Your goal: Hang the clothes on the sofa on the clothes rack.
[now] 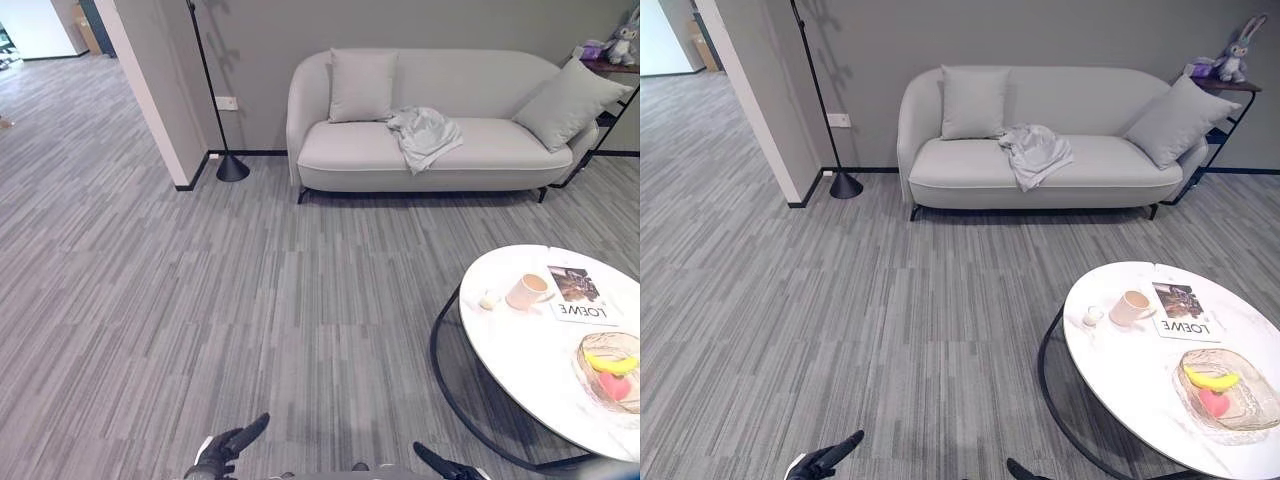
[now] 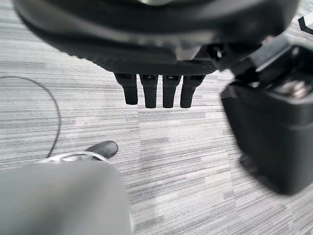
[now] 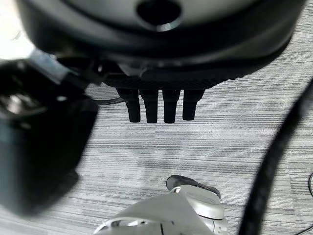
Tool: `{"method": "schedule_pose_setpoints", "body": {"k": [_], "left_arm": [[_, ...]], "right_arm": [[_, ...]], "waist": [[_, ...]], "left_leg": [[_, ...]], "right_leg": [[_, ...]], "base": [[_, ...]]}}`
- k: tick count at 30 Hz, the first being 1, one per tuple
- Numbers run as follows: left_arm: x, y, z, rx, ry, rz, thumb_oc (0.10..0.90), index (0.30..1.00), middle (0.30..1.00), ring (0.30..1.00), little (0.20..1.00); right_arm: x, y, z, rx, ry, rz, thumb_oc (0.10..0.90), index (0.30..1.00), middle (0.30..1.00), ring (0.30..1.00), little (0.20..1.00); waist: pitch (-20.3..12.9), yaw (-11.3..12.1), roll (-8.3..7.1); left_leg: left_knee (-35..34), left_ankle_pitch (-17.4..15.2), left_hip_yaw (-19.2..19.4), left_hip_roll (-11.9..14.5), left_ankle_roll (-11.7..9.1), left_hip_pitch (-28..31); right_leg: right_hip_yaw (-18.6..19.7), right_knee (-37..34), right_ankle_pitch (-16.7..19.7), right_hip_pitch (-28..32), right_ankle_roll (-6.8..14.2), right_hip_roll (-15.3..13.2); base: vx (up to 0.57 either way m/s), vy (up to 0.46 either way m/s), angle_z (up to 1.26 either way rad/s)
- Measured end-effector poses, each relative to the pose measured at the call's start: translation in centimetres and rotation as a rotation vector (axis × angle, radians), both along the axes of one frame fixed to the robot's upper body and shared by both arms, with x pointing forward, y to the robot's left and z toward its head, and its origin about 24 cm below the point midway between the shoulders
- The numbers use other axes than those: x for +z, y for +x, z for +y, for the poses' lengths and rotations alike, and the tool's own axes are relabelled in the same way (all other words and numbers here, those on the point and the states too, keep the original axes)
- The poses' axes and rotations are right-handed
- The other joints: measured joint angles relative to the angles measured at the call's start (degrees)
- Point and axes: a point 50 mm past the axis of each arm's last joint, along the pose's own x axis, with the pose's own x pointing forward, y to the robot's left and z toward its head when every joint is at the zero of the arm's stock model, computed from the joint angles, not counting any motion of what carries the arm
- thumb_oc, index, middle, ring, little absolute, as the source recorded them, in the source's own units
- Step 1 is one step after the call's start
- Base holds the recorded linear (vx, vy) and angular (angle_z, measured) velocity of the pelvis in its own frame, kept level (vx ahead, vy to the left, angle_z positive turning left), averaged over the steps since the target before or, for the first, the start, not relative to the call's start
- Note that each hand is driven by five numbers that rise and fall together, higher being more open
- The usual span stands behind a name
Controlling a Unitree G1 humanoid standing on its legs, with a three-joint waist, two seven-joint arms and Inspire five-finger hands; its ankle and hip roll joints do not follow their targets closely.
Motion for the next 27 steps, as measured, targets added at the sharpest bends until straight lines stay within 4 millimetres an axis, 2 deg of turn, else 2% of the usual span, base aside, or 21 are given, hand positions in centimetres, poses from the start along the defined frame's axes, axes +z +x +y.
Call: {"method": "schedule_pose_setpoints", "body": {"k": [4, 5, 10, 18, 20, 22, 24, 26, 27], "left_arm": [[0.1, 0.5, -0.1, -0.011, -0.009, -0.014, 0.800, 0.900, 0.900, 0.900, 0.900], [0.1, 0.4, -0.1, -0.010, -0.009, -0.011, 0.800, 0.900, 0.900, 0.900, 0.900], [0.1, 0.3, -0.1, -0.007, -0.008, -0.009, 0.800, 0.900, 0.900, 0.900, 0.900], [0.2, 0.6, -0.2, 0.030, -0.025, -0.026, 0.800, 0.900, 0.900, 0.900, 0.900], [0.4, 1.4, -0.1, 0.058, -0.034, -0.049, 0.800, 0.900, 0.900, 0.900, 0.900], [0.7, 2.2, 0.1, 0.075, -0.040, -0.070, 0.800, 0.900, 0.900, 0.900, 0.900], [0.6, 2.0, 0.0, 0.089, -0.044, -0.068, 0.800, 0.900, 0.900, 0.900, 0.900], [0.6, 2.1, -0.2, 0.088, -0.048, -0.073, 0.800, 0.900, 0.900, 0.900, 0.900], [0.7, 2.6, -0.6, 0.071, -0.050, -0.079, 0.800, 0.900, 0.900, 0.900, 0.900]], "right_arm": [[0.2, 0.5, -0.3, -0.021, -0.002, -0.026, 0.800, 0.900, 0.900, 0.900, 0.900], [0.4, 1.1, -0.6, -0.011, -0.010, -0.047, 0.800, 0.900, 0.900, 0.900, 0.900], [0.5, 1.2, -0.7, -0.011, -0.013, -0.048, 0.800, 0.900, 0.900, 0.900, 0.900], [0.7, 1.9, -0.8, 0.006, -0.018, -0.068, 0.800, 0.900, 0.900, 0.900, 0.900], [1.1, 3.4, -0.5, 0.030, -0.013, -0.118, 0.800, 0.900, 0.900, 0.900, 0.900], [1.4, 4.3, -0.3, 0.026, -0.004, -0.153, 0.800, 0.900, 0.900, 0.900, 0.900], [1.6, 4.6, -0.6, 0.021, -0.019, -0.165, 0.800, 0.900, 0.900, 0.900, 0.900], [1.6, 4.4, -0.8, 0.019, -0.029, -0.159, 0.800, 0.900, 0.900, 0.900, 0.900], [1.6, 4.4, -0.9, 0.007, -0.033, -0.164, 0.800, 0.900, 0.900, 0.900, 0.900]], "waist": [[1.11, -0.45, 0.32], [1.15, -1.05, 0.42], [1.68, -1.20, 1.09], [2.56, -1.13, 1.77], [4.65, -0.97, 0.92], [6.31, -0.51, -0.92], [6.51, -1.07, -1.29], [6.47, -1.28, -1.03], [7.02, -1.48, -0.41]], "left_leg": [[-0.08, 0.00, -0.54, 0.12, 0.00, 0.09], [-0.10, 0.00, -0.72, 0.15, 0.00, 0.18], [-0.93, -0.03, -1.01, 0.34, 0.04, 2.13], [-0.76, -0.24, -0.72, 0.78, -0.48, 1.74], [5.75, -1.45, -1.12, 1.47, -2.48, -2.18], [10.23, -0.38, -1.76, 1.01, -3.52, -4.81], [9.60, -0.66, -2.02, 2.15, -3.31, -4.84], [8.11, -0.35, -2.08, 3.39, -3.54, -4.21], [18.38, -0.47, -5.68, 4.60, -4.67, -10.07]], "right_leg": [[-0.75, -1.01, 0.21, 0.74, -0.14, 0.17], [-1.12, -1.80, 0.29, 1.35, -0.19, 0.25], [-1.20, -4.79, 0.53, 4.40, -0.04, 0.99], [-0.99, -4.86, 0.19, 3.91, -0.10, 1.43], [-0.04, -4.14, -0.34, 2.57, -0.96, 1.52], [0.32, -5.06, 1.03, 2.81, -2.42, -0.11], [-0.05, -6.47, 1.74, 4.00, -3.00, -0.12], [-0.06, -6.55, 2.00, 4.39, -2.60, -0.11], [1.21, -6.70, 0.28, 4.30, -4.59, 1.14]], "base": [[0.03, -0.018, 0.09], [0.03, -0.018, 0.09], [0.04, -0.032, 0.03], [0.04, -0.079, -0.03], [0.01, -0.105, 0.00], [0.00, 0.000, -0.17], [0.00, 0.000, 0.00], [0.28, -0.296, 0.13], [0.39, -0.277, 0.47]]}}
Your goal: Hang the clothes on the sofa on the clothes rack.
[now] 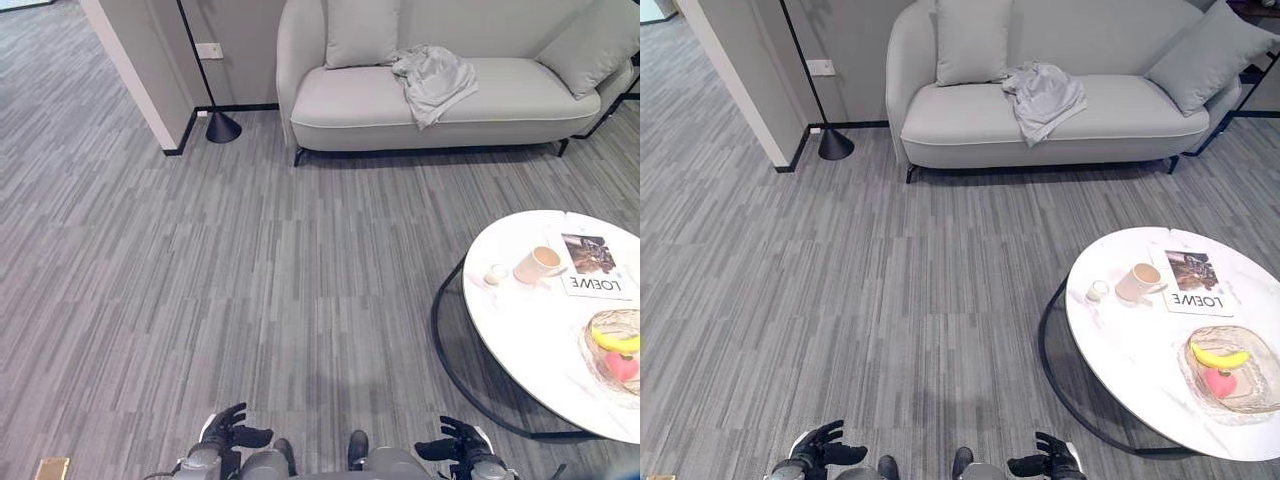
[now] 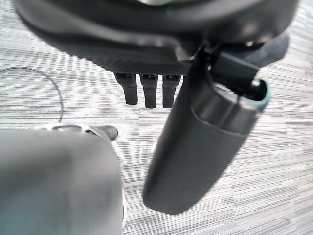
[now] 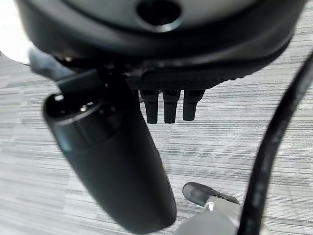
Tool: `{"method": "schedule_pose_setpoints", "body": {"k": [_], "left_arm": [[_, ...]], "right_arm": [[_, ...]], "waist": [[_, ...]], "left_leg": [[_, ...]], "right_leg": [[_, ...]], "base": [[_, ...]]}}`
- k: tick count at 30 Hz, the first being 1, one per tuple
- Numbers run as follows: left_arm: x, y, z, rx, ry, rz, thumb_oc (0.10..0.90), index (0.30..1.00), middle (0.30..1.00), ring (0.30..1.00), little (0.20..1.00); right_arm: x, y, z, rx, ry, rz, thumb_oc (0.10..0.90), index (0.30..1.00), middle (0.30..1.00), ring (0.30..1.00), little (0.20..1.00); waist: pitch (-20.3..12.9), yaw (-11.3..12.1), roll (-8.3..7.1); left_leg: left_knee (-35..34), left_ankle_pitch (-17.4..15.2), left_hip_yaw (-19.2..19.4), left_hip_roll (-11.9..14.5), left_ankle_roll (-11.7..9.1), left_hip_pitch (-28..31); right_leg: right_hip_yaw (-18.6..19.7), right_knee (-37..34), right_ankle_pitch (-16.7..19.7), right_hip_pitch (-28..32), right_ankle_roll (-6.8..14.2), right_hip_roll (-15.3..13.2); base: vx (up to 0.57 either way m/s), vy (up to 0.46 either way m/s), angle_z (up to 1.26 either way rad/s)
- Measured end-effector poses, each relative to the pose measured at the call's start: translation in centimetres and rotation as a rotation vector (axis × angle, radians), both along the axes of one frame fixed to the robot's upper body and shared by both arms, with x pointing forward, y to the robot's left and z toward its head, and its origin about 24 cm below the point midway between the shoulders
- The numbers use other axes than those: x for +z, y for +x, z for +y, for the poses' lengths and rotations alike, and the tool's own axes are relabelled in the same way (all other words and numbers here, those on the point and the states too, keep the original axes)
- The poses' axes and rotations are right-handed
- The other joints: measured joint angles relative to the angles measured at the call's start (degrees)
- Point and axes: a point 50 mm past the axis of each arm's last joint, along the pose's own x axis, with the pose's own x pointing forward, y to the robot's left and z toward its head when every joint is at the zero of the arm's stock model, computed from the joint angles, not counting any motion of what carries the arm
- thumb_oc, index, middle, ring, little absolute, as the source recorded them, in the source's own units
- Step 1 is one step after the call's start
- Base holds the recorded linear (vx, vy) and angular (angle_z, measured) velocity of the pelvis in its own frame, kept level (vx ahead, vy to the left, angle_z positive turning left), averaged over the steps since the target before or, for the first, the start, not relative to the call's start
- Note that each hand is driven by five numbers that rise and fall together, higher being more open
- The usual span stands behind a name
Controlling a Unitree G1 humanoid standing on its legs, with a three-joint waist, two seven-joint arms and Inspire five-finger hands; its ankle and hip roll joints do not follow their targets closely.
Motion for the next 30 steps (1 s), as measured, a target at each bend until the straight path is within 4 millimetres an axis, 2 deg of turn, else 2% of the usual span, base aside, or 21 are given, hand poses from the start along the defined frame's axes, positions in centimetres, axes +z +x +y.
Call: {"method": "schedule_pose_setpoints", "body": {"k": [1, 3, 4, 5, 8, 9, 11, 12, 13, 14, 15, 16, 17, 18, 19, 20, 21, 24, 28, 29, 30], "left_arm": [[0.3, 1.1, -0.2, 0.000, 0.003, -0.028, 0.800, 0.900, 0.900, 0.900, 0.900], [0.8, 2.1, -0.2, 0.043, -0.034, -0.077, 0.800, 0.900, 0.900, 0.900, 0.900], [0.9, 2.2, 0.0, 0.049, -0.025, -0.092, 0.800, 0.900, 0.900, 0.900, 0.900], [0.8, 1.9, 0.0, 0.044, -0.021, -0.080, 0.800, 0.900, 0.900, 0.900, 0.900], [0.7, 1.7, 0.0, 0.055, -0.022, -0.070, 0.800, 0.900, 0.900, 0.900, 0.900], [0.5, 1.3, 0.2, 0.070, -0.022, -0.058, 0.800, 0.900, 0.900, 0.900, 0.900], [0.2, 0.5, 0.2, 0.090, -0.028, -0.042, 0.800, 0.900, 0.900, 0.900, 0.900], [-0.1, -0.6, 0.3, 0.103, -0.027, -0.014, 0.800, 0.900, 0.900, 0.900, 0.900], [-0.2, -0.8, 0.5, 0.105, -0.018, -0.002, 0.800, 0.900, 0.900, 0.900, 0.900], [0.0, -0.5, 1.3, 0.105, 0.009, -0.007, 0.800, 0.900, 0.900, 0.900, 0.900], [0.0, -0.7, 1.2, 0.099, 0.010, 0.001, 0.800, 0.900, 0.900, 0.900, 0.900], [0.0, -0.8, 1.5, 0.099, 0.015, 0.000, 0.800, 0.900, 0.900, 0.900, 0.900], [0.1, -0.8, 1.8, 0.082, 0.029, 0.001, 0.800, 0.900, 0.900, 0.900, 0.900], [0.2, -0.7, 2.2, 0.075, 0.042, 0.001, 0.800, 0.900, 0.900, 0.900, 0.900], [0.5, 0.3, 2.1, 0.047, 0.054, -0.019, 0.800, 0.900, 0.900, 0.900, 0.900], [0.7, 0.7, 2.0, 0.043, 0.051, -0.038, 0.800, 0.900, 0.900, 0.900, 0.900], [0.9, 1.2, 2.0, 0.042, 0.050, -0.056, 0.800, 0.900, 0.900, 0.900, 0.900], [1.2, 2.0, 2.0, 0.046, 0.050, -0.078, 0.800, 0.900, 0.900, 0.900, 0.900], [0.8, 1.2, 1.8, 0.065, 0.038, -0.059, 0.800, 0.900, 0.900, 0.900, 0.900], [0.8, 1.3, 1.7, 0.062, 0.036, -0.059, 0.800, 0.900, 0.900, 0.900, 0.900], [0.6, 1.2, 1.1, 0.054, 0.028, -0.055, 0.800, 0.900, 0.900, 0.900, 0.900]], "right_arm": [[-0.1, 0.0, 0.2, 0.000, -0.004, 0.008, 0.800, 0.900, 0.900, 0.900, 0.900], [-0.2, -0.2, 0.4, 0.010, -0.006, 0.020, 0.800, 0.900, 0.900, 0.900, 0.900], [-0.3, -0.3, 0.5, 0.025, -0.011, 0.026, 0.800, 0.900, 0.900, 0.900, 0.900], [-0.3, -0.5, 0.4, 0.033, -0.016, 0.030, 0.800, 0.900, 0.900, 0.900, 0.900], [-0.2, -0.2, 0.3, 0.033, -0.021, 0.025, 0.800, 0.900, 0.900, 0.900, 0.900], [-0.2, -0.5, 0.2, 0.029, -0.024, 0.033, 0.800, 0.900, 0.900, 0.900, 0.900], [-0.4, -1.8, -0.3, 0.026, -0.032, 0.061, 0.800, 0.900, 0.900, 0.900, 0.900], [-0.4, -2.3, -0.5, 0.028, -0.035, 0.076, 0.800, 0.900, 0.900, 0.900, 0.900], [-0.7, -3.0, -0.3, 0.036, -0.027, 0.096, 0.800, 0.900, 0.900, 0.900, 0.900], [-0.7, -2.8, 0.0, 0.049, -0.013, 0.099, 0.800, 0.900, 0.900, 0.900, 0.900], [-0.5, -2.3, -0.3, 0.055, -0.019, 0.086, 0.800, 0.900, 0.900, 0.900, 0.900], [-0.4, -2.0, -0.2, 0.039, -0.013, 0.058, 0.800, 0.900, 0.900, 0.900, 0.900], [-0.2, -1.7, -0.4, 0.021, -0.012, 0.033, 0.800, 0.900, 0.900, 0.900, 0.900], [-0.1, -1.2, -0.4, 0.019, -0.014, 0.017, 0.800, 0.900, 0.900, 0.900, 0.900], [0.0, -0.9, -0.6, 0.000, -0.014, 0.004, 0.800, 0.900, 0.900, 0.900, 0.900], [0.6, 0.0, -1.5, 0.001, -0.046, -0.024, 0.800, 0.900, 0.900, 0.900, 0.900], [0.8, 0.4, -1.7, 0.006, -0.049, -0.034, 0.800, 0.900, 0.900, 0.900, 0.900], [1.4, 2.7, -0.9, 0.062, -0.042, -0.092, 0.800, 0.900, 0.900, 0.900, 0.900], [1.5, 3.7, -0.2, 0.077, -0.032, -0.106, 0.800, 0.900, 0.900, 0.900, 0.900], [1.4, 3.3, -0.3, 0.075, -0.033, -0.095, 0.800, 0.900, 0.900, 0.900, 0.900], [1.3, 2.9, -0.6, 0.074, -0.043, -0.078, 0.800, 0.900, 0.900, 0.900, 0.900]], "waist": [[0.89, 0.34, -0.63], [1.77, 2.22, -1.56], [1.74, 3.10, -1.50], [0.67, 2.96, -0.78], [0.70, 2.93, 0.10], [0.38, 3.33, 0.36], [-1.38, 3.35, 1.21], [-2.89, 3.99, 1.65], [-3.78, 3.80, -0.06], [-4.05, 4.09, -1.20], [-3.77, 4.32, -0.28], [-3.88, 3.23, -1.21], [-3.92, 2.33, -2.96], [-3.62, 1.61, -3.87], [-3.36, 1.28, -3.57], [-2.82, 1.63, -1.86], [-2.62, 1.47, -1.37], [-0.94, -0.42, 0.34], [-0.05, -2.29, 0.00], [0.24, -2.72, -0.42], [0.08, -3.18, 0.33]], "left_leg": [[5.92, -1.04, -1.77, 0.26, -0.82, -6.05], [-0.10, 0.00, -1.18, -0.08, 0.12, -8.90], [-7.35, 1.33, -0.34, 0.47, -0.48, -9.10], [-14.46, 2.86, 0.06, 0.75, -1.52, -8.68], [-20.61, 5.85, -0.30, 2.80, -2.86, -10.05], [-23.00, 6.06, -0.58, 3.53, -3.04, -10.86], [-21.27, 6.18, 0.43, 3.41, -2.23, -9.00], [-21.76, 9.59, 0.50, 2.70, -1.04, -7.12], [-21.40, 11.14, 1.45, 1.12, -0.18, -6.65], [-21.38, 11.53, 2.97, -0.89, 0.39, -5.37], [-22.86, 13.69, 3.38, -0.82, 3.27, -2.87], [-22.91, 11.89, 3.43, -3.13, 4.81, -0.93], [-23.07, 9.71, 3.62, -6.20, 5.96, 1.52], [-22.95, 8.35, 3.34, -8.58, 7.32, 3.73], [-23.11, 6.45, 2.80, -8.86, 8.14, 5.10], [-23.11, 5.39, 2.90, -7.92, 8.48, 6.68], [-22.91, 5.05, 2.90, -7.56, 8.55, 7.28], [-22.81, 3.38, 3.46, -6.12, 7.04, 9.98], [-23.04, -1.68, 3.43, -6.39, 4.01, 14.65], [-22.82, -2.53, 3.12, -6.54, 3.84, 15.86], [-22.95, -4.06, 2.83, -5.69, 3.48, 16.38]], "right_leg": [[-0.13, -0.61, 0.21, 0.42, 0.36, -0.27], [0.32, -1.32, 0.31, 1.28, 0.25, -1.20], [-0.27, -2.67, 0.29, 2.56, 0.29, -1.39], [-1.38, -4.23, 0.45, 3.12, 0.37, -1.22], [-1.14, -7.34, 0.50, 6.25, 1.03, -1.15], [0.66, -8.35, 0.09, 7.95, 2.08, -1.71], [1.94, -9.38, -1.66, 11.25, 6.85, -3.49], [3.02, -9.33, -2.99, 12.59, 8.83, -4.83], [3.44, -7.85, -3.73, 12.52, 10.05, -6.59], [3.24, -1.55, -4.50, 10.53, 11.65, -9.06], [2.33, 11.54, -6.15, 4.98, 12.49, -10.84], [2.09, 22.50, -5.18, 1.13, 12.98, -13.83], [2.00, 35.56, -3.74, -3.35, 14.42, -19.05], [1.94, 43.93, -3.42, -7.31, 14.91, -22.48], [-0.64, 45.68, -4.51, -9.38, 13.63, -23.67], [-5.42, 42.03, -4.88, -11.62, 13.01, -23.15], [-7.74, 39.08, -4.71, -12.44, 13.00, -22.96], [-12.08, 14.48, -1.02, -16.91, 15.06, -17.90], [-6.28, -5.42, 6.66, -19.20, 17.31, -11.44], [-5.96, -5.55, 8.20, -19.59, 15.84, -11.51], [-4.89, -4.77, 12.96, -19.58, 14.86, -10.83]], "base": [[0.37, 0.074, 0.49], [0.33, 0.104, -0.05], [0.39, 0.152, -0.39], [0.65, 0.210, -0.40], [0.49, 0.162, -0.26], [0.62, 0.261, -0.40], [0.59, 0.261, -0.53], [0.50, 0.252, -0.56], [0.48, 0.277, -0.57], [0.42, 0.310, -0.53], [0.47, 0.352, -0.28], [0.42, 0.370, 0.00], [0.58, 0.362, 0.34], [0.57, 0.256, 0.31], [0.73, 0.096, 0.20], [0.44, -0.024, 0.09], [0.43, -0.108, -0.05], [0.41, -0.149, 0.00], [0.45, -0.124, 0.07], [0.54, -0.185, 0.26], [0.38, -0.152, 0.15]]}}
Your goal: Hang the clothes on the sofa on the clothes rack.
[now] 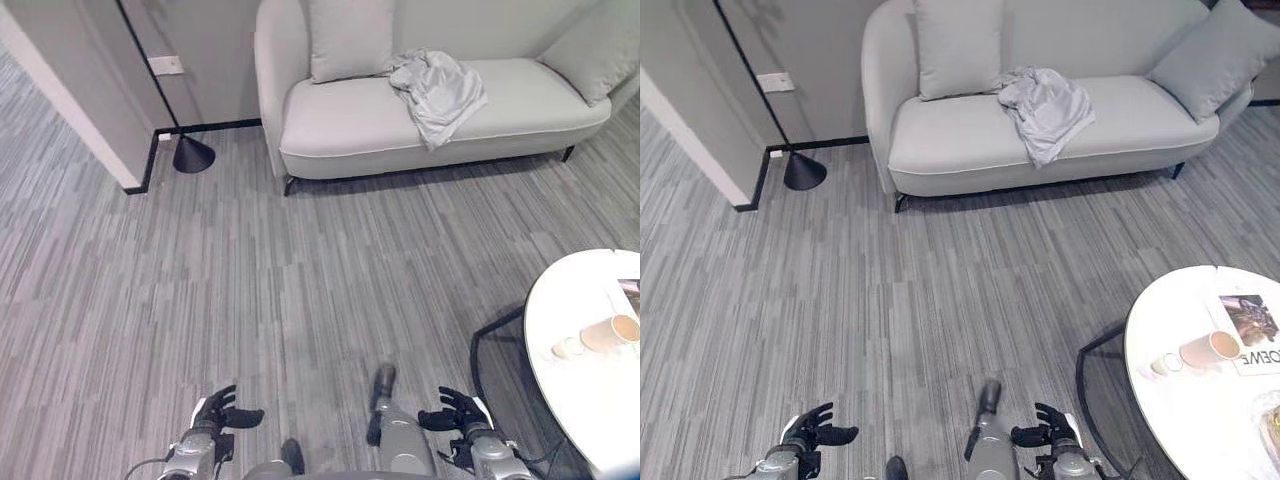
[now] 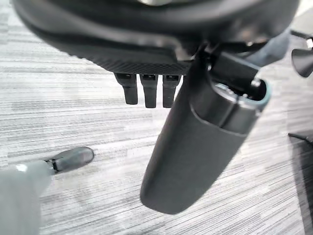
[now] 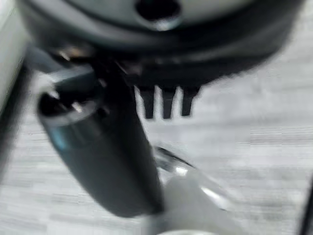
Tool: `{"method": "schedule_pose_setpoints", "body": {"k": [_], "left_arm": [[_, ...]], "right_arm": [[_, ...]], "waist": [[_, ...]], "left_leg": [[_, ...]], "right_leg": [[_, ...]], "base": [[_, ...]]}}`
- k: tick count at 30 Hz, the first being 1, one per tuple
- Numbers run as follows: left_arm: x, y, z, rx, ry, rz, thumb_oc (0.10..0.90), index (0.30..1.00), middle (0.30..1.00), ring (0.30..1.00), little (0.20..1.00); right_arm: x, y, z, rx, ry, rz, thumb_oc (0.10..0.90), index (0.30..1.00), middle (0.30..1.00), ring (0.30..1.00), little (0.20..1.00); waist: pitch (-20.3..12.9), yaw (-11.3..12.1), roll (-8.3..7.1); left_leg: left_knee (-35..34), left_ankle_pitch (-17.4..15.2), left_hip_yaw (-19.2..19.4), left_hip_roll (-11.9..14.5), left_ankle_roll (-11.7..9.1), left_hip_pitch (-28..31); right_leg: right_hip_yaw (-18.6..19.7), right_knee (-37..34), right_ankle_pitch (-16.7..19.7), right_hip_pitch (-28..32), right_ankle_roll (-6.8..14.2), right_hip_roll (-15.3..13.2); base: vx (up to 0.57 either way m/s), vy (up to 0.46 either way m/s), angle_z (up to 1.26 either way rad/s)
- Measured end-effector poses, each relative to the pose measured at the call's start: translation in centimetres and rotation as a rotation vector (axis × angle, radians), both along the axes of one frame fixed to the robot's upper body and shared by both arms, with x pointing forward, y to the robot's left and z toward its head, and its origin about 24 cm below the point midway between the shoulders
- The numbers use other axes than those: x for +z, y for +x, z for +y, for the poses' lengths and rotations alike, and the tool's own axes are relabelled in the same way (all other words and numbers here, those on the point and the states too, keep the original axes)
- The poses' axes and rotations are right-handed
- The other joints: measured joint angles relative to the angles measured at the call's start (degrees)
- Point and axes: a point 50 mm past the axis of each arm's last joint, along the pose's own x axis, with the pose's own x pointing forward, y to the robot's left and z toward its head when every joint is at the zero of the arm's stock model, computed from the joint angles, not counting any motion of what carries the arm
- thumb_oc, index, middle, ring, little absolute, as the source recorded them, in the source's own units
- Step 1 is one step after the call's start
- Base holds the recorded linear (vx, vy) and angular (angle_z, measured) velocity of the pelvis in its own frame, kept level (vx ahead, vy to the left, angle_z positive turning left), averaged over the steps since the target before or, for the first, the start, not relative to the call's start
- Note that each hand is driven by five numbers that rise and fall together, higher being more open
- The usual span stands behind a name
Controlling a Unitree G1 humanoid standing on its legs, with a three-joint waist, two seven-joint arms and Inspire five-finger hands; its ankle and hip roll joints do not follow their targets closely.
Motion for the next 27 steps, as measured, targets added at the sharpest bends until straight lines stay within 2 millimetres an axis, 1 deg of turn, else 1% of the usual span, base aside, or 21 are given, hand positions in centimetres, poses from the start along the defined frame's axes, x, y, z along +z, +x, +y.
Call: {"method": "schedule_pose_setpoints", "body": {"k": [1, 2, 3, 5, 6, 7, 8, 9, 10, 11, 12, 13, 15, 16, 18, 20, 22, 24, 25, 26, 27], "left_arm": [[-0.3, -0.3, -1.0, -0.024, -0.019, 0.009, 0.800, 0.900, 0.900, 0.900, 0.900], [-0.3, -0.2, -1.5, -0.030, -0.031, 0.009, 0.800, 0.900, 0.900, 0.900, 0.900], [-0.3, 0.1, -2.1, -0.043, -0.053, 0.001, 0.800, 0.900, 0.900, 0.900, 0.900], [-0.2, 0.5, -2.4, -0.048, -0.062, -0.017, 0.800, 0.900, 0.900, 0.900, 0.900], [-0.2, 0.4, -2.7, -0.051, -0.074, -0.018, 0.800, 0.900, 0.900, 0.900, 0.900], [-0.1, 0.6, -2.6, -0.053, -0.070, -0.027, 0.800, 0.900, 0.900, 0.900, 0.900], [-0.1, 0.5, -2.8, -0.058, -0.079, -0.030, 0.800, 0.900, 0.900, 0.900, 0.900], [0.0, 0.6, -2.7, -0.079, -0.077, -0.037, 0.800, 0.900, 0.900, 0.900, 0.900], [-0.2, 0.2, -2.6, -0.066, -0.082, -0.025, 0.800, 0.900, 0.900, 0.900, 0.900], [0.1, 0.6, -2.0, -0.052, -0.069, -0.051, 0.800, 0.900, 0.900, 0.900, 0.900], [0.4, 1.2, -1.6, -0.028, -0.067, -0.066, 0.800, 0.900, 0.900, 0.900, 0.900], [0.5, 1.2, -1.4, -0.017, -0.064, -0.076, 0.800, 0.900, 0.900, 0.900, 0.900], [0.4, 0.9, -1.3, 0.026, -0.087, -0.073, 0.800, 0.900, 0.900, 0.900, 0.900], [0.4, 1.0, -1.3, 0.027, -0.087, -0.074, 0.800, 0.900, 0.900, 0.900, 0.900], [0.2, 0.5, -1.4, 0.022, -0.092, -0.060, 0.800, 0.900, 0.900, 0.900, 0.900], [0.3, 0.7, -1.3, 0.040, -0.099, -0.070, 0.800, 0.900, 0.900, 0.900, 0.900], [0.1, -0.2, -0.5, 0.077, -0.085, -0.054, 0.800, 0.900, 0.900, 0.900, 0.900], [0.0, -0.9, 0.1, 0.100, -0.077, -0.042, 0.800, 0.900, 0.900, 0.900, 0.900], [-0.1, -1.2, 0.3, 0.106, -0.071, -0.032, 0.800, 0.900, 0.900, 0.900, 0.900], [-0.4, -1.9, 0.4, 0.115, -0.070, -0.002, 0.800, 0.900, 0.900, 0.900, 0.900], [-0.9, -3.0, 0.3, 0.129, -0.074, 0.050, 0.800, 0.900, 0.900, 0.900, 0.900]], "right_arm": [[0.0, -0.2, -0.7, -0.006, -0.018, 0.014, 0.800, 0.900, 0.900, 0.900, 0.900], [0.1, -0.2, -0.9, -0.008, -0.024, 0.020, 0.800, 0.900, 0.900, 0.900, 0.900], [0.0, -0.4, -1.2, -0.013, -0.031, 0.044, 0.800, 0.900, 0.900, 0.900, 0.900], [-0.3, -1.2, -1.4, -0.023, -0.033, 0.077, 0.800, 0.900, 0.900, 0.900, 0.900], [-0.3, -1.4, -1.6, -0.023, -0.039, 0.078, 0.800, 0.900, 0.900, 0.900, 0.900], [-0.3, -1.4, -1.7, -0.032, -0.044, 0.069, 0.800, 0.900, 0.900, 0.900, 0.900], [0.0, -0.9, -2.1, -0.031, -0.049, 0.056, 0.800, 0.900, 0.900, 0.900, 0.900], [-0.1, -1.5, -2.2, -0.045, -0.046, 0.069, 0.800, 0.900, 0.900, 0.900, 0.900], [0.1, -1.0, -2.4, -0.040, -0.055, 0.059, 0.800, 0.900, 0.900, 0.900, 0.900], [0.2, -0.6, -2.4, -0.035, -0.061, 0.048, 0.800, 0.900, 0.900, 0.900, 0.900], [0.4, 0.1, -2.3, -0.034, -0.061, 0.032, 0.800, 0.900, 0.900, 0.900, 0.900], [0.6, 0.6, -2.3, -0.026, -0.063, 0.021, 0.800, 0.900, 0.900, 0.900, 0.900], [0.6, 0.7, -2.0, -0.004, -0.059, 0.017, 0.800, 0.900, 0.900, 0.900, 0.900], [0.6, 0.9, -1.6, 0.015, -0.054, 0.010, 0.800, 0.900, 0.900, 0.900, 0.900], [0.4, 0.5, -1.1, 0.045, -0.048, 0.024, 0.800, 0.900, 0.900, 0.900, 0.900], [0.1, -0.1, -1.1, 0.044, -0.047, 0.043, 0.800, 0.900, 0.900, 0.900, 0.900], [-0.2, -0.7, -0.8, 0.073, -0.050, 0.074, 0.800, 0.900, 0.900, 0.900, 0.900], [-0.5, -1.2, -0.7, 0.082, -0.043, 0.097, 0.800, 0.900, 0.900, 0.900, 0.900], [-0.8, -1.9, -0.7, 0.076, -0.037, 0.123, 0.800, 0.900, 0.900, 0.900, 0.900], [-1.1, -2.7, -0.7, 0.076, -0.037, 0.153, 0.800, 0.900, 0.900, 0.900, 0.900], [-1.5, -3.9, -0.9, 0.104, -0.051, 0.203, 0.800, 0.900, 0.900, 0.900, 0.900]], "waist": [[-0.24, -0.21, 2.43], [0.12, -0.32, 3.49], [0.85, -0.58, 4.42], [1.57, -0.68, 2.71], [1.46, 0.01, 2.21], [1.45, -0.21, 1.34], [1.47, 0.98, 1.88], [1.92, 1.70, 1.23], [2.43, 3.34, 1.01], [2.83, 4.05, 0.08], [3.37, 4.46, -1.82], [3.64, 5.57, -2.25], [3.41, 6.32, -1.92], [3.29, 7.20, -1.63], [2.73, 7.80, -0.23], [2.71, 8.05, 0.19], [1.34, 9.65, -0.54], [-0.46, 10.96, -1.26], [-1.06, 11.59, -2.01], [-2.95, 11.94, -2.44], [-4.58, 12.22, -1.12]], "left_leg": [[-0.05, -1.61, -0.28, 2.67, 0.25, 0.38], [0.08, -2.10, -0.60, 4.09, 0.58, 0.80], [1.90, -0.14, -0.79, 6.04, -1.21, 1.54], [5.97, 3.51, -1.54, 7.44, -4.65, 1.57], [7.84, 5.35, -1.91, 7.60, -5.28, 1.68], [13.90, 5.21, -2.89, 8.65, -7.47, -1.23], [22.66, 6.17, -4.84, 10.99, -8.74, -5.17], [36.95, 7.64, -4.87, 12.94, -9.25, -11.44], [45.07, 12.47, -5.89, 13.80, -10.04, -14.86], [49.61, 11.47, -5.62, 13.08, -10.13, -18.39], [47.98, 6.71, -4.91, 9.68, -8.52, -21.54], [42.86, 6.06, -2.04, 7.85, -7.72, -22.39], [33.14, 6.37, 0.47, 7.61, -7.74, -23.52], [22.71, 7.65, 1.03, 7.03, -7.52, -22.91], [1.51, 13.06, 0.86, 6.92, -7.66, -22.23], [-0.39, 15.07, 2.33, 7.41, -6.98, -24.75], [-0.36, 15.96, 4.23, 6.72, -5.84, -25.20], [-0.34, 17.42, 2.81, 5.17, -3.78, -24.87], [-0.43, 18.08, 3.11, 3.88, -2.20, -24.04], [0.52, 16.97, 3.99, 2.34, -0.02, -23.23], [1.81, 16.81, 3.86, 2.43, 3.05, -21.06]], "right_leg": [[-1.45, 1.11, 2.92, 0.57, -0.34, 2.13], [-2.47, 2.10, 2.88, 0.87, -0.36, 3.02], [-2.59, 4.42, 2.74, 2.18, -1.45, 4.55], [-3.53, 3.65, 0.94, 5.72, -4.12, 4.95], [-3.96, 3.05, 0.50, 7.32, -5.04, 5.61], [-4.48, 2.46, -0.37, 8.47, -6.34, 5.44], [-5.20, 2.57, -1.77, 9.93, -7.84, 7.50], [-4.79, 4.67, -4.87, 11.01, -12.17, 8.17], [-3.84, 3.97, -5.67, 12.97, -14.49, 9.24], [-3.11, 2.25, -5.80, 14.53, -14.69, 9.45], [-1.00, 0.40, -5.31, 15.73, -14.17, 8.79], [0.48, -1.03, -4.93, 17.19, -13.71, 8.51], [0.91, -4.54, -5.45, 21.07, -14.14, 10.45], [1.03, -5.10, -6.17, 22.58, -14.69, 11.35], [1.30, -5.10, -8.33, 25.43, -14.45, 14.02], [1.27, -4.77, -9.91, 27.94, -14.72, 15.59], [4.55, -5.02, -12.99, 31.46, -13.31, 16.39], [7.81, -4.74, -14.86, 33.57, -12.67, 16.32], [8.75, -4.70, -15.92, 35.01, -11.47, 15.55], [8.67, -4.49, -17.18, 36.28, -9.54, 15.00], [8.42, 3.47, -20.52, 34.85, -7.51, 15.77]], "base": [[0.59, -0.271, 0.13], [0.75, -0.446, 0.35], [0.60, -0.374, 0.46], [0.49, -0.439, 0.41], [0.62, -0.618, 0.25], [0.47, -0.445, 0.11], [0.53, -0.534, 0.18], [0.39, -0.281, -0.08], [0.36, -0.171, -0.20], [0.43, -0.084, -0.25], [0.40, -0.039, -0.35], [0.53, -0.016, -0.39], [0.59, 0.026, -0.36], [0.58, 0.054, -0.27], [0.57, 0.027, -0.21], [0.65, 0.020, -0.12], [0.78, 0.061, -0.65], [0.65, 0.115, -0.87], [0.71, 0.170, -0.81], [0.75, 0.263, -0.84], [0.65, 0.304, -0.59]]}}
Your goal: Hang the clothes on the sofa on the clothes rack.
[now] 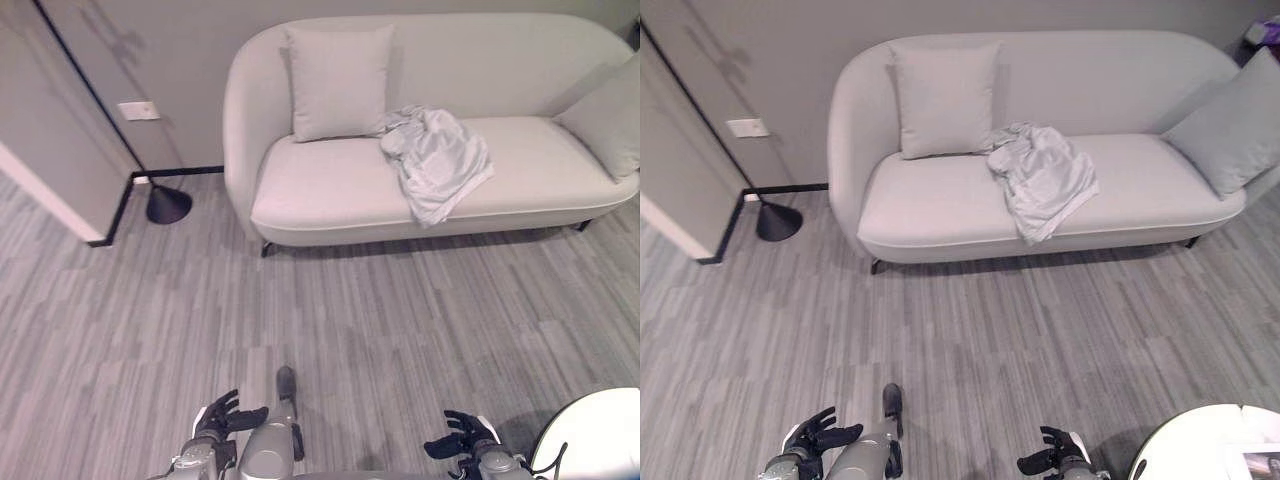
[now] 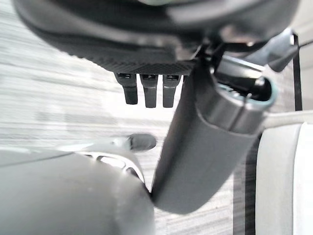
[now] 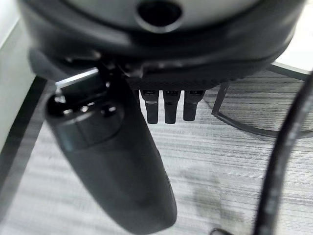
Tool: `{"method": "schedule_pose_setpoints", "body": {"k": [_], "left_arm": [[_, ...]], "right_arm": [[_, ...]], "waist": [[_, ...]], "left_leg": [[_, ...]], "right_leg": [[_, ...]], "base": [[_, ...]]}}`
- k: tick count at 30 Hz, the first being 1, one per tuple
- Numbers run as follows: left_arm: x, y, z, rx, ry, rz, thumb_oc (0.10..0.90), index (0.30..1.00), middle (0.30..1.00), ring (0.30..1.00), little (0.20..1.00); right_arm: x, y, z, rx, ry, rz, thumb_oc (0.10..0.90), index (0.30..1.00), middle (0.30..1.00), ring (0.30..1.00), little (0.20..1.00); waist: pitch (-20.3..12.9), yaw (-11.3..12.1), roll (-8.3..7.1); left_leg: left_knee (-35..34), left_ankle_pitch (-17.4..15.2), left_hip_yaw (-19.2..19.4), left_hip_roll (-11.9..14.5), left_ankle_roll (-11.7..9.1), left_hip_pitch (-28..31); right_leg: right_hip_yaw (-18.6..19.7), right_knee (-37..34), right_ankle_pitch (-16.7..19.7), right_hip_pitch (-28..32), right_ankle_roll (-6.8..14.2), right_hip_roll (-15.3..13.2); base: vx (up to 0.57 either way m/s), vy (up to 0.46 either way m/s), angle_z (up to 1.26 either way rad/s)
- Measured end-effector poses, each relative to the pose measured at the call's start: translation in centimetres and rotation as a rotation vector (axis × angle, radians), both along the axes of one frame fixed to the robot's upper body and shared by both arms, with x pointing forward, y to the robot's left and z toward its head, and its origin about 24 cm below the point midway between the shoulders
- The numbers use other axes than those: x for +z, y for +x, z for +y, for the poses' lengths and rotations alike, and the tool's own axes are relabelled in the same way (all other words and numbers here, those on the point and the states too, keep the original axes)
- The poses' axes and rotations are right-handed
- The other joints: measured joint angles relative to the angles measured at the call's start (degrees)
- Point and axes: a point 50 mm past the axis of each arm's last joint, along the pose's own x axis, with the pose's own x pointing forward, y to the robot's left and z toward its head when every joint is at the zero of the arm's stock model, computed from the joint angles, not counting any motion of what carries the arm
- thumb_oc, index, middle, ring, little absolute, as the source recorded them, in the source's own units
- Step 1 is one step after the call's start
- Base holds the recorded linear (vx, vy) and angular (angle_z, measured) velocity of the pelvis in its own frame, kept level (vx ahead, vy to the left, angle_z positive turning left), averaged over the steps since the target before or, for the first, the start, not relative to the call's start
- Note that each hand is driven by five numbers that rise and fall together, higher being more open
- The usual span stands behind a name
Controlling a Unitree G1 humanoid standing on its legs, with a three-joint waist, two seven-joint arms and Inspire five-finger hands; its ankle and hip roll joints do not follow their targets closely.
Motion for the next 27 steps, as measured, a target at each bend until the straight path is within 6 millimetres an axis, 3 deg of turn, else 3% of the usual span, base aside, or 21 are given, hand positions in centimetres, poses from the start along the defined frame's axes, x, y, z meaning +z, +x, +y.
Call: {"method": "schedule_pose_setpoints", "body": {"k": [1, 2, 3, 4, 5, 7, 8, 9, 10, 11, 13, 15, 16, 17, 19, 20, 21, 22, 24, 26, 27], "left_arm": [[-0.1, -0.4, 0.2, 0.002, 0.007, 0.025, 0.800, 0.900, 0.900, 0.900, 0.900], [-0.1, -0.6, 0.6, 0.005, 0.017, 0.028, 0.800, 0.900, 0.900, 0.900, 0.900], [0.0, -0.8, 1.3, -0.024, 0.038, 0.039, 0.800, 0.900, 0.900, 0.900, 0.900], [0.0, -1.2, 1.7, -0.048, 0.055, 0.060, 0.800, 0.900, 0.900, 0.900, 0.900], [0.2, -0.2, 1.6, -0.078, 0.070, 0.046, 0.800, 0.900, 0.900, 0.900, 0.900], [0.9, 1.9, 1.3, -0.095, 0.074, -0.026, 0.800, 0.900, 0.900, 0.900, 0.900], [1.2, 2.7, 0.9, -0.101, 0.075, -0.061, 0.800, 0.900, 0.900, 0.900, 0.900], [1.3, 2.9, 1.0, -0.100, 0.078, -0.074, 0.800, 0.900, 0.900, 0.900, 0.900], [1.5, 3.1, 1.4, -0.094, 0.088, -0.079, 0.800, 0.900, 0.900, 0.900, 0.900], [1.5, 3.1, 1.5, -0.090, 0.092, -0.073, 0.800, 0.900, 0.900, 0.900, 0.900], [1.5, 3.2, 1.4, -0.080, 0.095, -0.078, 0.800, 0.900, 0.900, 0.900, 0.900], [1.5, 3.0, 1.6, -0.075, 0.100, -0.073, 0.800, 0.900, 0.900, 0.900, 0.900], [1.2, 2.1, 1.4, -0.073, 0.090, -0.055, 0.800, 0.900, 0.900, 0.900, 0.900], [0.9, 1.6, 0.8, -0.074, 0.071, -0.043, 0.800, 0.900, 0.900, 0.900, 0.900], [0.5, 1.3, -0.7, -0.086, 0.031, -0.035, 0.800, 0.900, 0.900, 0.900, 0.900], [0.4, 1.3, -1.3, -0.099, 0.016, -0.041, 0.800, 0.900, 0.900, 0.900, 0.900], [0.3, 1.2, -2.1, -0.100, -0.013, -0.049, 0.800, 0.900, 0.900, 0.900, 0.900], [0.4, 1.5, -2.4, -0.102, -0.019, -0.054, 0.800, 0.900, 0.900, 0.900, 0.900], [0.6, 2.4, -2.2, -0.102, -0.012, -0.074, 0.800, 0.900, 0.900, 0.900, 0.900], [0.9, 2.9, -2.0, -0.099, -0.008, -0.090, 0.800, 0.900, 0.900, 0.900, 0.900], [1.2, 3.1, -1.3, -0.087, 0.008, -0.112, 0.800, 0.900, 0.900, 0.900, 0.900]], "right_arm": [[-0.2, -0.5, 0.4, 0.006, 0.011, 0.016, 0.800, 0.900, 0.900, 0.900, 0.900], [-0.4, -0.9, 0.9, 0.007, 0.034, 0.021, 0.800, 0.900, 0.900, 0.900, 0.900], [-0.6, -1.4, 1.3, 0.004, 0.049, 0.026, 0.800, 0.900, 0.900, 0.900, 0.900], [-0.7, -1.7, 1.5, 0.001, 0.054, 0.032, 0.800, 0.900, 0.900, 0.900, 0.900], [-0.7, -2.3, 1.3, -0.019, 0.049, 0.042, 0.800, 0.900, 0.900, 0.900, 0.900], [-0.6, -2.2, 0.9, -0.010, 0.024, 0.040, 0.800, 0.900, 0.900, 0.900, 0.900], [-0.3, -2.1, 0.1, -0.019, -0.001, 0.039, 0.800, 0.900, 0.900, 0.900, 0.900], [-0.1, -1.8, -0.5, -0.022, -0.016, 0.029, 0.800, 0.900, 0.900, 0.900, 0.900], [0.3, -0.7, -0.9, -0.034, -0.022, -0.009, 0.800, 0.900, 0.900, 0.900, 0.900], [0.4, -0.5, -0.9, -0.034, -0.025, -0.022, 0.800, 0.900, 0.900, 0.900, 0.900], [0.5, 0.5, -0.1, -0.020, -0.002, -0.052, 0.800, 0.900, 0.900, 0.900, 0.900], [0.5, 0.8, 0.3, -0.020, 0.011, -0.061, 0.800, 0.900, 0.900, 0.900, 0.900], [0.3, 0.7, 0.7, -0.024, 0.024, -0.057, 0.800, 0.900, 0.900, 0.900, 0.900], [0.2, 0.2, 0.6, -0.026, 0.022, -0.044, 0.800, 0.900, 0.900, 0.900, 0.900], [0.3, 0.0, 0.2, -0.025, 0.017, -0.035, 0.800, 0.900, 0.900, 0.900, 0.900], [0.2, -0.6, 0.0, -0.027, 0.014, -0.023, 0.800, 0.900, 0.900, 0.900, 0.900], [0.6, 0.2, -0.7, -0.022, -0.005, -0.040, 0.800, 0.900, 0.900, 0.900, 0.900], [0.8, 1.0, -0.9, -0.033, -0.009, -0.064, 0.800, 0.900, 0.900, 0.900, 0.900], [1.2, 2.0, -0.8, -0.033, -0.003, -0.101, 0.800, 0.900, 0.900, 0.900, 0.900], [1.4, 2.6, -0.9, -0.043, -0.004, -0.130, 0.800, 0.900, 0.900, 0.900, 0.900], [1.3, 2.3, -0.7, -0.034, -0.002, -0.118, 0.800, 0.900, 0.900, 0.900, 0.900]], "waist": [[-0.32, -0.33, -0.53], [-1.06, -1.44, -1.53], [-0.95, -3.05, -3.00], [-1.04, -4.50, -4.56], [-0.90, -4.90, -4.69], [0.49, -5.01, -2.21], [1.21, -4.91, -0.92], [1.63, -4.96, -0.33], [2.47, -5.31, 0.13], [2.62, -6.39, 0.45], [3.15, -7.45, -0.30], [3.56, -7.45, -1.13], [3.44, -8.12, -1.77], [3.45, -8.75, -1.16], [3.64, -10.37, 1.56], [3.34, -10.40, 1.95], [3.31, -9.73, 2.79], [3.69, -9.69, 2.35], [5.06, -9.48, -0.14], [6.23, -8.33, -0.72], [6.31, -7.70, -0.85]], "left_leg": [[0.78, 0.57, 0.17, 0.44, 1.06, 1.02], [0.33, -1.45, 0.78, -0.78, 1.05, 2.86], [-1.31, -2.24, -0.23, -2.97, 2.16, 6.01], [-1.70, -2.58, -0.83, -5.33, 2.46, 7.63], [-1.69, -4.54, -1.51, -7.03, 3.58, 9.53], [-1.54, -6.29, -2.93, -6.66, 4.32, 11.26], [-1.53, -6.89, -3.67, -6.22, 4.00, 11.95], [-1.50, -7.61, -3.76, -5.80, 3.01, 12.38], [-1.51, -7.75, -3.23, -5.79, 2.76, 13.22], [-1.51, -9.35, -3.74, -5.73, 1.37, 14.28], [-1.70, -11.62, -5.03, -6.04, 0.97, 16.23], [-1.89, -12.75, -5.18, -6.27, 0.31, 17.30], [-1.89, -13.98, -6.43, -5.99, -1.41, 19.03], [-1.89, -14.78, -7.73, -4.45, -2.29, 19.81], [-1.85, -15.56, -10.62, 0.20, -2.87, 21.13], [-1.86, -15.11, -9.94, 1.29, -2.97, 21.61], [-1.13, -12.84, -6.06, 2.52, -4.37, 21.78], [1.27, -11.80, -5.62, 3.68, -6.08, 21.05], [12.48, -11.62, -7.70, 5.29, -7.20, 16.47], [30.76, -10.19, -7.11, 9.79, -8.48, 8.64], [34.47, -7.99, -7.73, 11.89, -10.13, 7.84]], "right_leg": [[-2.40, 10.40, -1.90, -3.47, 1.16, -1.78], [-4.22, 23.40, -1.54, -8.81, 1.32, -4.43], [-7.55, 40.17, -0.53, -14.74, 1.99, -10.58], [-8.75, 47.79, -0.69, -17.57, 2.05, -15.49], [-12.42, 49.08, -1.32, -20.17, 1.14, -22.63], [-14.59, 42.00, -0.39, -23.33, 2.78, -26.74], [-17.36, 31.49, 0.84, -23.25, 4.71, -27.23], [-17.38, 23.56, 2.12, -23.55, 6.78, -26.45], [-17.14, 9.94, 6.02, -24.02, 9.39, -25.35], [-15.77, 4.05, 10.56, -25.99, 10.55, -24.79], [-11.63, -5.02, 17.19, -28.27, 11.20, -23.19], [-8.80, -6.42, 18.43, -29.24, 11.80, -22.91], [-7.25, -6.60, 19.68, -28.69, 11.29, -22.66], [-7.43, -6.60, 23.78, -27.36, 10.70, -21.49], [-7.30, -7.24, 25.49, -23.68, 9.33, -16.97], [-7.45, -6.97, 26.66, -22.99, 7.47, -15.94], [-7.91, -6.56, 25.53, -22.62, 2.73, -14.18], [-8.67, -7.11, 25.19, -21.63, 2.27, -13.60], [-10.27, -8.28, 23.91, -18.87, 0.70, -13.10], [-11.98, -4.62, 19.67, -17.71, -1.76, -10.64], [-11.92, -4.82, 18.89, -15.80, -2.34, -9.49]], "base": [[0.39, 0.232, -0.39], [0.39, 0.188, 0.05], [0.43, 0.089, 0.28], [0.43, 0.081, 0.51], [0.45, -0.097, 0.40], [0.49, -0.226, 0.35], [0.26, -0.203, 0.28], [0.31, -0.245, 0.12], [0.26, -0.215, 0.13], [0.37, -0.270, 0.16], [0.46, -0.271, 0.27], [0.47, -0.290, 0.25], [0.45, -0.395, 0.46], [0.45, -0.395, 0.71], [0.21, -0.218, 0.80], [0.24, -0.304, 0.58], [0.34, -0.475, 0.30], [0.27, -0.487, 0.18], [0.42, -0.705, 0.25], [0.33, -0.440, 0.10], [0.29, -0.275, -0.04]]}}
